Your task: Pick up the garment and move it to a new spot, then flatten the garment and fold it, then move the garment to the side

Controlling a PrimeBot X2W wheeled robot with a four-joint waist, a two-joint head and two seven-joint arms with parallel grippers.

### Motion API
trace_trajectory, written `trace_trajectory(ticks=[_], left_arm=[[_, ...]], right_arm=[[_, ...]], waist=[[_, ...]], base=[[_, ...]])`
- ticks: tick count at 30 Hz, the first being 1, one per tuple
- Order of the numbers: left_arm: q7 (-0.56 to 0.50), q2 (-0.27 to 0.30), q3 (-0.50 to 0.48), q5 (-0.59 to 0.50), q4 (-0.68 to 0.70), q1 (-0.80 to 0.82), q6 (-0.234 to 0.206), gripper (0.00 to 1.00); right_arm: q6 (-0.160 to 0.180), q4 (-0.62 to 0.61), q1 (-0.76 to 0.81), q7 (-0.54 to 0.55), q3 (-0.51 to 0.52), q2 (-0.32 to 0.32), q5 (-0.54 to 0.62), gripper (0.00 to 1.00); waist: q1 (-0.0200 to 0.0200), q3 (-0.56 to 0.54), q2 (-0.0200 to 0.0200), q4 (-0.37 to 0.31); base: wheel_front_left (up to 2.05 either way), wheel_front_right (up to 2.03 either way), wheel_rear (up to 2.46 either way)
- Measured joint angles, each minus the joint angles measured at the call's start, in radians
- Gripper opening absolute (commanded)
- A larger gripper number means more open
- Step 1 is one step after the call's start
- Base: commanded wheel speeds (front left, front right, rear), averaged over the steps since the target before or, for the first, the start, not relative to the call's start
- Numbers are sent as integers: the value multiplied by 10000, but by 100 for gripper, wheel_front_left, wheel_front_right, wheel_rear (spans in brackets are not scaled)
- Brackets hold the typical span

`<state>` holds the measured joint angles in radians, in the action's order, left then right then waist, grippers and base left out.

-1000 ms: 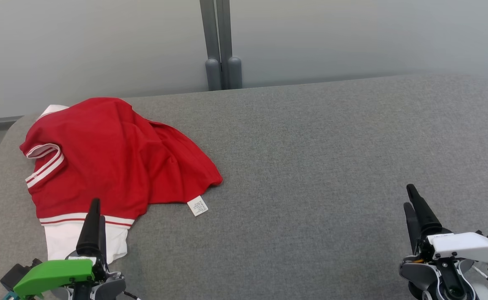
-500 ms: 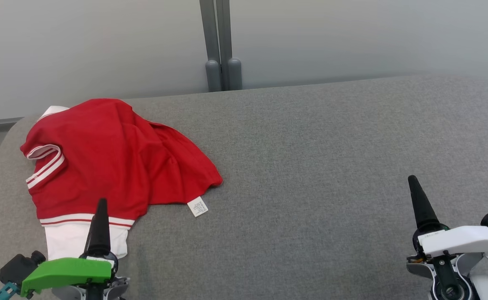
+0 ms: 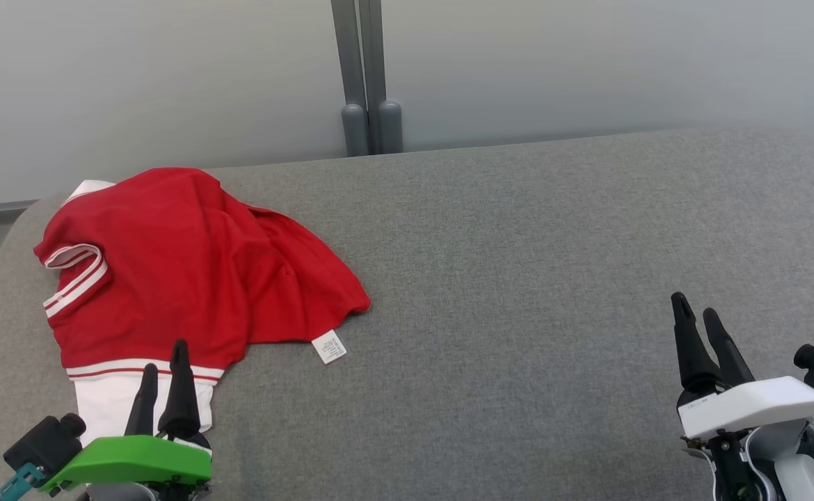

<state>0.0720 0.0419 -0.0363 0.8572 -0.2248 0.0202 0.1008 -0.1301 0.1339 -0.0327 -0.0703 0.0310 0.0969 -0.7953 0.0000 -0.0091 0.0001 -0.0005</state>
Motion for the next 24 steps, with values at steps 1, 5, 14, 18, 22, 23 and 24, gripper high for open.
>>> trace_trajectory(ticks=[1,5,14,18,22,23,24], left_arm=[[13,8,4,-148,0,-2,-4,100],[150,61,46,-876,19,-34,-56,100],[422,209,276,-2255,102,-57,-151,100],[527,288,349,-2677,138,-105,-196,100],[629,330,399,-3166,146,-138,-232,100],[652,337,412,-3231,146,-147,-234,100],[702,351,424,-3336,146,-154,-236,100]], right_arm=[[0,0,13,-21,-27,17,186,100],[0,8,15,-146,-115,58,861,100],[-2,94,20,-422,-163,86,2109,100],[-2,138,41,-548,-188,86,2571,100],[-2,174,66,-650,-201,94,3037,100],[-2,180,68,-673,-203,96,3122,100],[-2,186,74,-694,-205,98,3229,100]], waist=[[0,-2,0,-1],[0,-4,0,-5],[0,0,0,3],[0,-9,-1,-7],[0,-15,0,-13],[0,-18,0,-14],[0,-22,0,-16]], base=[[0,0,0],[0,0,0],[0,0,0],[0,0,0],[0,0,0],[0,0,0],[0,0,0]])
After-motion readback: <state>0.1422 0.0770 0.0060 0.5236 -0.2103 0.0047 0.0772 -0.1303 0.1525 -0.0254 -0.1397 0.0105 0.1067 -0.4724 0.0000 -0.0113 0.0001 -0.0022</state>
